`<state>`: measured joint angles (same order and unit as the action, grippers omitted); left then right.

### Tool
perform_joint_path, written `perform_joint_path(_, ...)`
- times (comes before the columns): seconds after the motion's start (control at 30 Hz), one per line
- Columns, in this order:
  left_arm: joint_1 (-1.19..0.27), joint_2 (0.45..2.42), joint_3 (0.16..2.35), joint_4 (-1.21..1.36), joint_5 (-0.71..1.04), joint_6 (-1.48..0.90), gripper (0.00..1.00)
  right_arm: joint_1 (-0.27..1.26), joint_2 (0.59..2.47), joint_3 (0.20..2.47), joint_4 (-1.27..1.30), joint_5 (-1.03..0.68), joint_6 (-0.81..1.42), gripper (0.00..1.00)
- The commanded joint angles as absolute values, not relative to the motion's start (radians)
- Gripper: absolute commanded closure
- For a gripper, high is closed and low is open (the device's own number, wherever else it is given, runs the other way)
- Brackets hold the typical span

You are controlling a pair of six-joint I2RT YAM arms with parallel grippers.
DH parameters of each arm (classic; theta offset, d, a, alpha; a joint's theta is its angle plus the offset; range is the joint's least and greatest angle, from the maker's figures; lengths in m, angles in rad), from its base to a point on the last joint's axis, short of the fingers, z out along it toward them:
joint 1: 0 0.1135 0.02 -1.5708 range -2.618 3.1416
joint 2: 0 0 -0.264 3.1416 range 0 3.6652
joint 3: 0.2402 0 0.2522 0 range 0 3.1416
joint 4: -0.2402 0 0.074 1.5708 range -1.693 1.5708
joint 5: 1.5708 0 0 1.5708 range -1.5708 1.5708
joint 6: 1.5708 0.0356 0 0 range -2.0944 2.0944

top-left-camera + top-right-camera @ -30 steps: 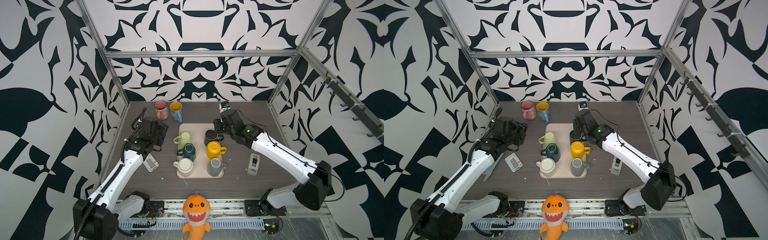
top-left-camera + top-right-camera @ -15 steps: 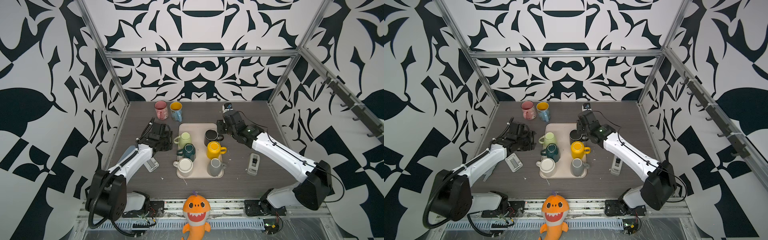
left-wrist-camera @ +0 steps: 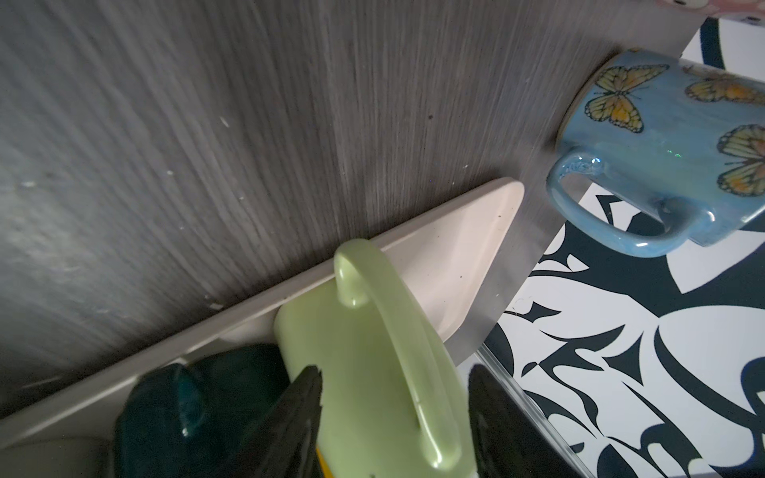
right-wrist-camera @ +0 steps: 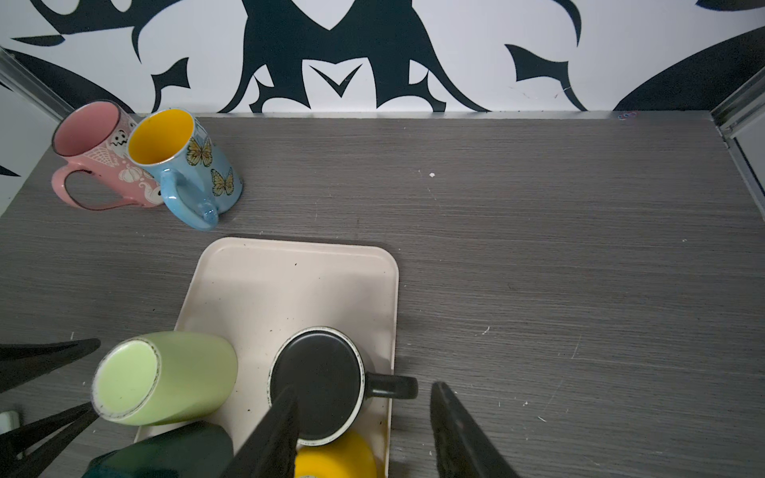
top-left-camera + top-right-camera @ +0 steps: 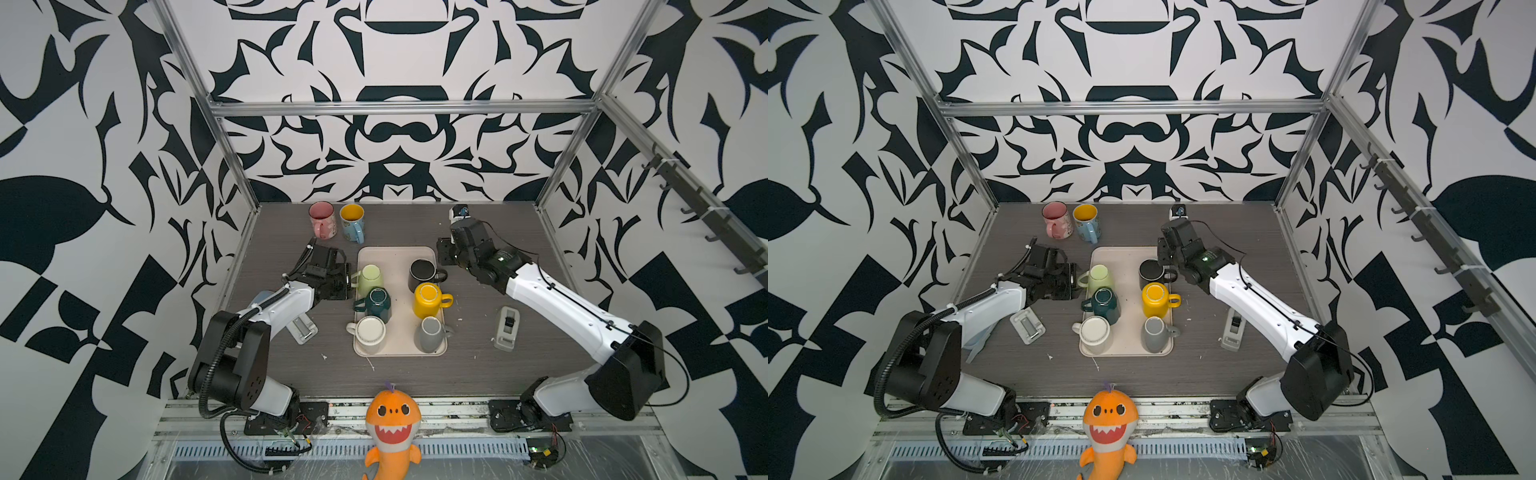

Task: Turn the mug right side up
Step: 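Close the left gripper on the upside-down light green mug's handle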

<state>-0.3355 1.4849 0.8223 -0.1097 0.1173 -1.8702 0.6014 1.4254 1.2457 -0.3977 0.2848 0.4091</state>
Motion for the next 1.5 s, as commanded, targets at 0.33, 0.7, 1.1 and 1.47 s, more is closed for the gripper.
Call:
perform_joint_path(0.33,-0.319,1.557,0.879,-0.063,0.106,-1.892,0.5,0.594,1.393,1.242,-0.38,0.275,0.425,0.46)
perform_joint_path(0.7,-0.308,1.569,0.878,-0.015,0.096,-1.882,0.56,0.594,1.407,1.249,-0.382,0.263,0.436,0.46)
perform_joint_path(1.1,-0.307,1.608,0.896,0.037,0.128,-1.874,0.57,0.594,1.424,1.256,-0.383,0.252,0.443,0.46)
perform_joint_path(1.47,-0.307,1.651,0.899,0.088,0.167,-1.888,0.63,0.595,1.427,1.256,-0.387,0.253,0.448,0.46)
